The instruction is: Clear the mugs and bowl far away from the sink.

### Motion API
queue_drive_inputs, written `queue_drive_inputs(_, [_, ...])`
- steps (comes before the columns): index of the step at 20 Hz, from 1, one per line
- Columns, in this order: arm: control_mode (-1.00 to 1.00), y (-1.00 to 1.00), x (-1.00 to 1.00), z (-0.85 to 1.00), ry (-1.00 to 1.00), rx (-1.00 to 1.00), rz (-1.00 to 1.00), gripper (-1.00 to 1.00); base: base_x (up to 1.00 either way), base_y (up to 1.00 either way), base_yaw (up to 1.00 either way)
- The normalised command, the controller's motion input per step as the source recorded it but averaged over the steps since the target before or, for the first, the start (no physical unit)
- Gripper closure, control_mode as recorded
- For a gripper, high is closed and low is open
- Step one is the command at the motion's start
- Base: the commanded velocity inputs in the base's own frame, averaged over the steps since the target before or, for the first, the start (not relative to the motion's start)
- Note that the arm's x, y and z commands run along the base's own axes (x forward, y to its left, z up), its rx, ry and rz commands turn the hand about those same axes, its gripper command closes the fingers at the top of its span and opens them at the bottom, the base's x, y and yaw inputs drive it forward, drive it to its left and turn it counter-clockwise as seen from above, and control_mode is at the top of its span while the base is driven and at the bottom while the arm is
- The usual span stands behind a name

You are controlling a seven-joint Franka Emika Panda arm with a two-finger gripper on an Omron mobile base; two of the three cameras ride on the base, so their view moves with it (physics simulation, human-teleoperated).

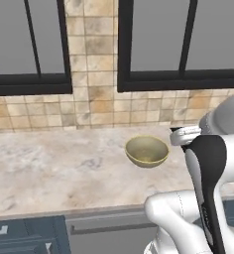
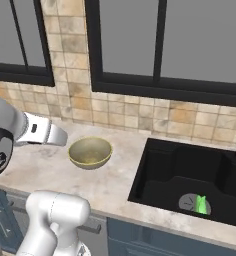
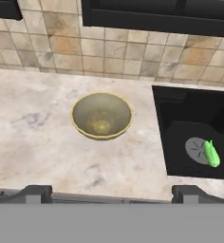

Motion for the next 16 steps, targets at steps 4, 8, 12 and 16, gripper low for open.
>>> queue_drive_inputs(4, [1.00,0.00,0.00,0.00,0.00,0.00,0.00,-1.00,0.38,-0.28,0.28])
queue_drive_inputs(8, [1.00,0.00,0.00,0.00,0.00,0.00,0.00,-1.00,0.43,-0.13,0.30])
queue_drive_inputs(12, [1.00,0.00,0.00,0.00,0.00,0.00,0.00,-1.00,0.62,0.00,0.33])
queue_drive_inputs(16, [-1.00,-0.14,0.25,-0.11,0.03,0.12,0.10,-1.00,0.35,0.00,0.11])
